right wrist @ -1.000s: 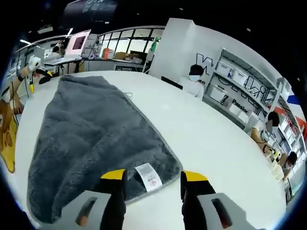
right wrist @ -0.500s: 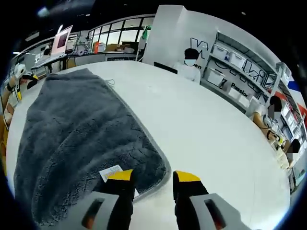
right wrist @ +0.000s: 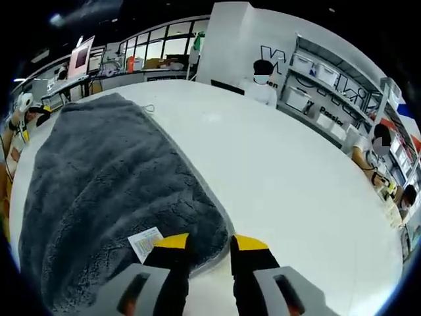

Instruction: Fold the towel on the table until its edges align and the towel forms a compact rectangular stack.

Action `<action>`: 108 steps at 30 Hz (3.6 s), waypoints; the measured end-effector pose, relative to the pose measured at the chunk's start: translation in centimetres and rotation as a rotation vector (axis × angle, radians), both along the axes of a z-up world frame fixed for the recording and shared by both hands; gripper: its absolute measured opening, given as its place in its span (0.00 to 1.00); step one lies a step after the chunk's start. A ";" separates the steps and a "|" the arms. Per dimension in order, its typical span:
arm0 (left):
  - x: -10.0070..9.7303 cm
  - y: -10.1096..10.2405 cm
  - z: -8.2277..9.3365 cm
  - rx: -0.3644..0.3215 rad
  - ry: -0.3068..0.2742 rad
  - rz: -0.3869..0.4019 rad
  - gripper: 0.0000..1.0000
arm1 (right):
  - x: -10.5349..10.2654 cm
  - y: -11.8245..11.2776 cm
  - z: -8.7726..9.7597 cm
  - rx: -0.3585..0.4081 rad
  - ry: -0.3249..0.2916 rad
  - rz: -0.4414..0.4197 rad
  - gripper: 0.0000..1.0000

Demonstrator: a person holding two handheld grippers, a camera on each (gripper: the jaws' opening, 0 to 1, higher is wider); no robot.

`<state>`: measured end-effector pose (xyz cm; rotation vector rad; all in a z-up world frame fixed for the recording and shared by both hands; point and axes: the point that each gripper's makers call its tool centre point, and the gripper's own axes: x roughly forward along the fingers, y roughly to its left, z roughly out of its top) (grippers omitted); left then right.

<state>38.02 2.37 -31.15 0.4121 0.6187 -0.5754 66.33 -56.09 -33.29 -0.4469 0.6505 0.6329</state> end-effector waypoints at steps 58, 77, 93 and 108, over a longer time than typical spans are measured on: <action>-0.7 0.2 -0.7 -0.012 0.005 0.007 0.98 | 4.1 -2.8 0.2 -0.211 -0.016 -0.033 0.04; -1.0 0.2 -0.7 -0.015 0.008 0.017 0.97 | 7.3 -3.5 0.4 -0.270 -0.045 -0.073 0.04; -0.5 0.7 -0.9 -0.019 0.011 0.041 0.97 | 10.5 -3.9 0.0 -0.289 -0.052 -0.094 0.04; -0.1 1.0 -1.3 -0.025 0.022 0.054 0.97 | 11.7 -3.6 -0.4 -0.292 -0.070 -0.105 0.05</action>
